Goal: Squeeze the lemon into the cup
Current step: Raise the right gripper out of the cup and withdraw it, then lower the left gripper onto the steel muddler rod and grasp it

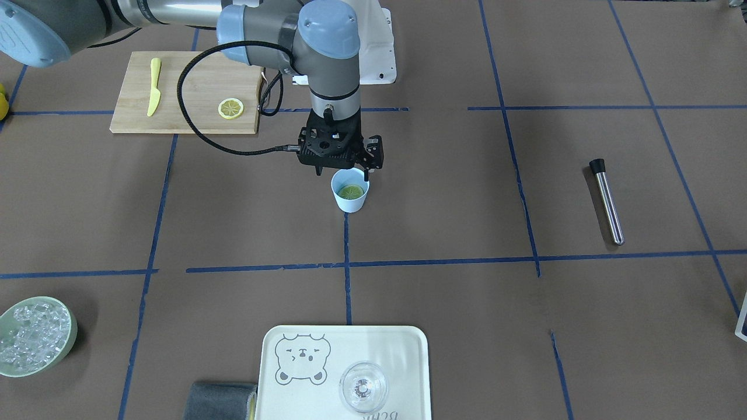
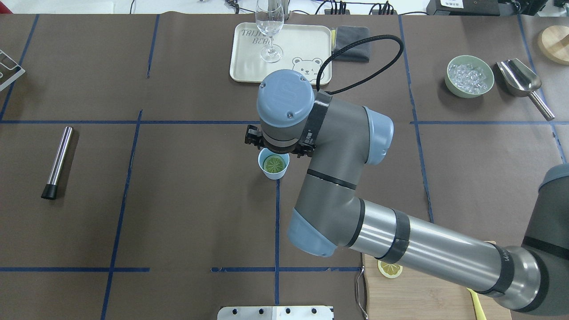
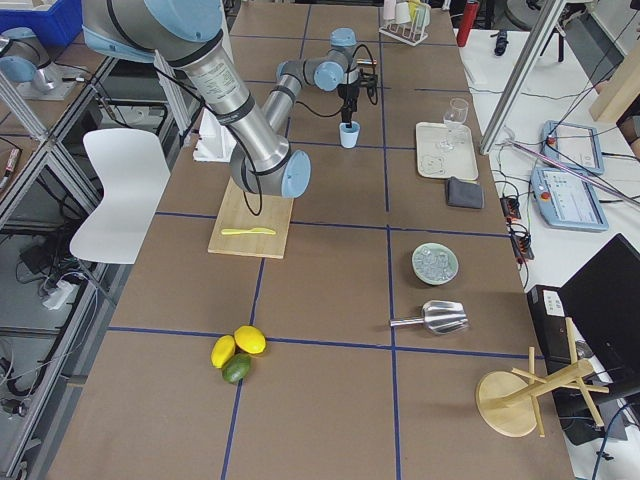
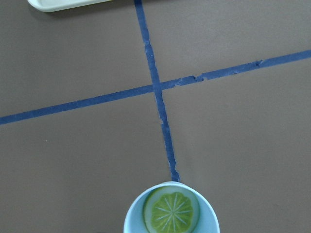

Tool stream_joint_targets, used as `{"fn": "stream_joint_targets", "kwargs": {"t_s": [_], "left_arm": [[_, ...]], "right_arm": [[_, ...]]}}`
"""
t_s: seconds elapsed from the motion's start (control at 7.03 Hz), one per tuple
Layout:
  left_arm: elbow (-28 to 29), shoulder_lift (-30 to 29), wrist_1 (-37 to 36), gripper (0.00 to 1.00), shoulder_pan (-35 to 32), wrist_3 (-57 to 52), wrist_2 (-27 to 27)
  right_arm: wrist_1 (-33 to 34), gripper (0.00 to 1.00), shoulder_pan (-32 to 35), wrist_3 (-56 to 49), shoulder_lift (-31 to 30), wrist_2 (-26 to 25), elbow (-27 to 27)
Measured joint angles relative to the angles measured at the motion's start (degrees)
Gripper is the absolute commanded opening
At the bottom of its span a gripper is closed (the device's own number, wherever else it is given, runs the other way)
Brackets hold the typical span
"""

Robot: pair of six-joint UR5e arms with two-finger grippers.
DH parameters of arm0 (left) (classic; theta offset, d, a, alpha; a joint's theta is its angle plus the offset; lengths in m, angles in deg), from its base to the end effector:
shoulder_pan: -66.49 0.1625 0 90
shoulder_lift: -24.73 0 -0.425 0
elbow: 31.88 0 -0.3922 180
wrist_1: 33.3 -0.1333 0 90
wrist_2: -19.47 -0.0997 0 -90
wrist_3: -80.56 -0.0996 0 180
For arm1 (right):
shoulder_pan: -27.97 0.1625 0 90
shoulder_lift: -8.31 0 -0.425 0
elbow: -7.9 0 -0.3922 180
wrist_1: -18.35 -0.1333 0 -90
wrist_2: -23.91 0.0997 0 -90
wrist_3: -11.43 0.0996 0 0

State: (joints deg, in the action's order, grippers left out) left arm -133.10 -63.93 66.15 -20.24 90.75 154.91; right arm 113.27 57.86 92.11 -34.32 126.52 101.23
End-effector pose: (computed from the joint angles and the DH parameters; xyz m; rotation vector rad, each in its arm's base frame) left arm -0.0341 -0.4964 0.5530 0.2250 0.8168 0.0203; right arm -0.5516 -0.4457 0.1432 0.0710 -0.8215 0.2506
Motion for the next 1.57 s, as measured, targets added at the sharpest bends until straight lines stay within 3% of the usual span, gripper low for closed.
{"fn": "stream_joint_targets", "kwargs": {"t_s": [0.43,0.71,1.0,1.14,1.57], "left_arm": [[-4.26,-1.21,-3.66,1.00,11.66,7.75,-0.58],[-7.67,-6.40,-16.60,1.00,14.35,9.78,-0.61],[-7.23,-12.26,-26.59,1.00,15.55,9.59,-0.60],[-5.22,-13.11,-26.64,1.00,16.07,9.42,-0.56],[5.56,-13.40,-17.24,1.00,18.37,9.54,-0.03]], "right_arm": [[-0.40,1.00,6.09,-11.21,-12.31,4.72,10.26],[-0.74,1.00,12.53,-21.26,-18.80,9.93,13.51],[-0.77,1.00,20.63,-31.61,-23.59,16.34,14.25],[-0.73,1.00,25.28,-37.42,-25.87,20.20,14.27],[-0.70,1.00,38.21,-54.08,-32.77,31.58,13.87]]}}
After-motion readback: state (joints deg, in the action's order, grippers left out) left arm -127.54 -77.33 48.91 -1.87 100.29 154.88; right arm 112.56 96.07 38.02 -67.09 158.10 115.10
